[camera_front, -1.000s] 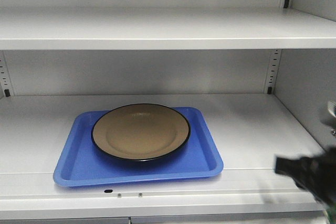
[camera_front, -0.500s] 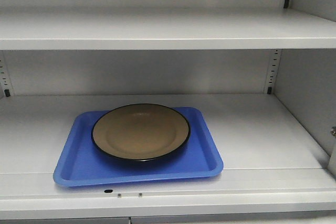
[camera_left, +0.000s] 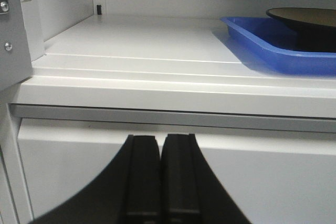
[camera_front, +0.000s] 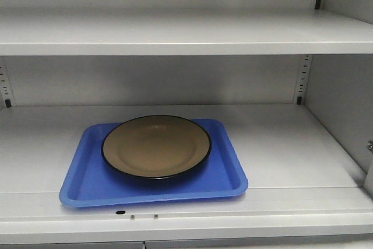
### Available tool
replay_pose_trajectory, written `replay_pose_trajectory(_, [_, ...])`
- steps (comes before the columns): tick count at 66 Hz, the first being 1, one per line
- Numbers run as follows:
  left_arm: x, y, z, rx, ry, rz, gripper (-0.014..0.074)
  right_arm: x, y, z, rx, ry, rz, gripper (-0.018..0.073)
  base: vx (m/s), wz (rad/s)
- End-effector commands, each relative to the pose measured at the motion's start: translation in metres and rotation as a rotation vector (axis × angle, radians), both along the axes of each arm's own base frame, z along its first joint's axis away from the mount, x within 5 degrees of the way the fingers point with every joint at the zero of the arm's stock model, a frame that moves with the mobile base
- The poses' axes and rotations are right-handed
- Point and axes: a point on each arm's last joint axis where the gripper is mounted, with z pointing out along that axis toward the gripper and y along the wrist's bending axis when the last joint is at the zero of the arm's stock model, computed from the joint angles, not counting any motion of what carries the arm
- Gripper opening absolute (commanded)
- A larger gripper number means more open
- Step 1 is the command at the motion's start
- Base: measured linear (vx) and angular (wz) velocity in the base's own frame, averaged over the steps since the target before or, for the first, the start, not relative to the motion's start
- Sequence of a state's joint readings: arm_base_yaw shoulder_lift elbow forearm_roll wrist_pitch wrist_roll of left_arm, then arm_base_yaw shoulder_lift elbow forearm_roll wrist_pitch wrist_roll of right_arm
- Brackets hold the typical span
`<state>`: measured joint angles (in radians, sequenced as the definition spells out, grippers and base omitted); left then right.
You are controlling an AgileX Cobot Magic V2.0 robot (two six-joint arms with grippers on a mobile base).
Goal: Place disk in tray to left cabinet
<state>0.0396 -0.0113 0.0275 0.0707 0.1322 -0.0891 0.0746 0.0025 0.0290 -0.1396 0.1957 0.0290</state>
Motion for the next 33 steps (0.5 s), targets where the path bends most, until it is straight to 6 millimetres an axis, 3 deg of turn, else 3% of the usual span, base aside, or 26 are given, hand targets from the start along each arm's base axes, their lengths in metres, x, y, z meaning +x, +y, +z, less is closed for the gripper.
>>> replay_pose_trajectory(1, [-0.0001,-0.0005,0.0013,-0.006,-0.075,-0.005,-0.0003,0.0023,0.0001,0.0008,0.010,-0.064,-0.010,-0.0008,0.00,0.00])
replay_pose_trajectory(33, [-0.0001,-0.0005,0.0013,-0.006,-0.075,-0.005,-0.0003,0.0023,-0.0006,0.0000,0.036,-0.054,-0.026,-0.0008,0.00,0.00])
